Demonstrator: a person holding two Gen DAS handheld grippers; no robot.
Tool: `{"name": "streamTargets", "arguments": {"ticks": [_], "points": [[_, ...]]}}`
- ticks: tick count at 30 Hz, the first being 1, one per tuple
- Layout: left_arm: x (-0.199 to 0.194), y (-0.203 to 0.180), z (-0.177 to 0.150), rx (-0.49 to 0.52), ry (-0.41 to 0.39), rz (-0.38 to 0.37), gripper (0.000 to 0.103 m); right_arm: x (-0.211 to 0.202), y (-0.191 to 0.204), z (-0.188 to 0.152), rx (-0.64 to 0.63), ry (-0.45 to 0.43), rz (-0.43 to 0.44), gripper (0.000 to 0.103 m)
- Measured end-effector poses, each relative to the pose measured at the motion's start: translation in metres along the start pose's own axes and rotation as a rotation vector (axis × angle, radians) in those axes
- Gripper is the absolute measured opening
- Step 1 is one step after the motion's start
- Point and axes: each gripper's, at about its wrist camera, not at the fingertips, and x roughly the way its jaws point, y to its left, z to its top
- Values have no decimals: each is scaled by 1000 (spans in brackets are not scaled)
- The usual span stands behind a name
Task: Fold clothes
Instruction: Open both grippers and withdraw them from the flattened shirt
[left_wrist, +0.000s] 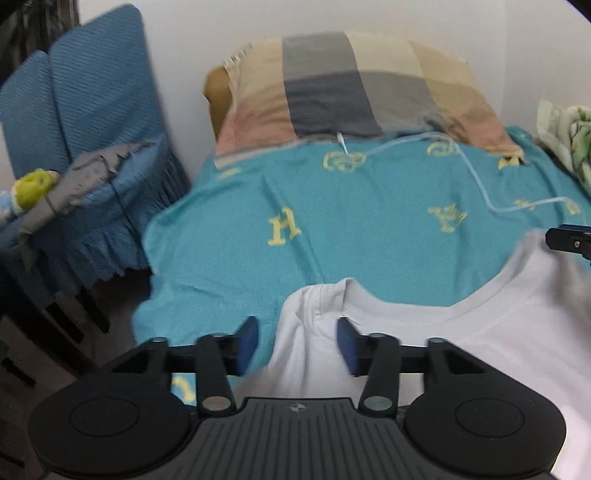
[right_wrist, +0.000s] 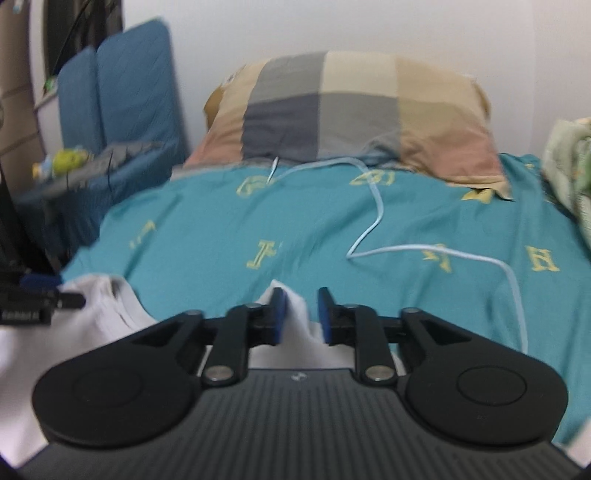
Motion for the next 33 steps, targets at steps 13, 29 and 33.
{"name": "streamTargets", "arguments": {"ticks": [13, 29, 33], "points": [[-255, -56, -49, -107, -92, -60, 93, -187, 0, -35, 148, -54, -74, 62], [-593, -172, -104, -2, -196, -203, 103, -269, -7, -97, 172, -10, -148, 74], [-618, -182, -110, -2, -184, -239, 103, -270, -11, -97, 197, -14, -154, 74]]}}
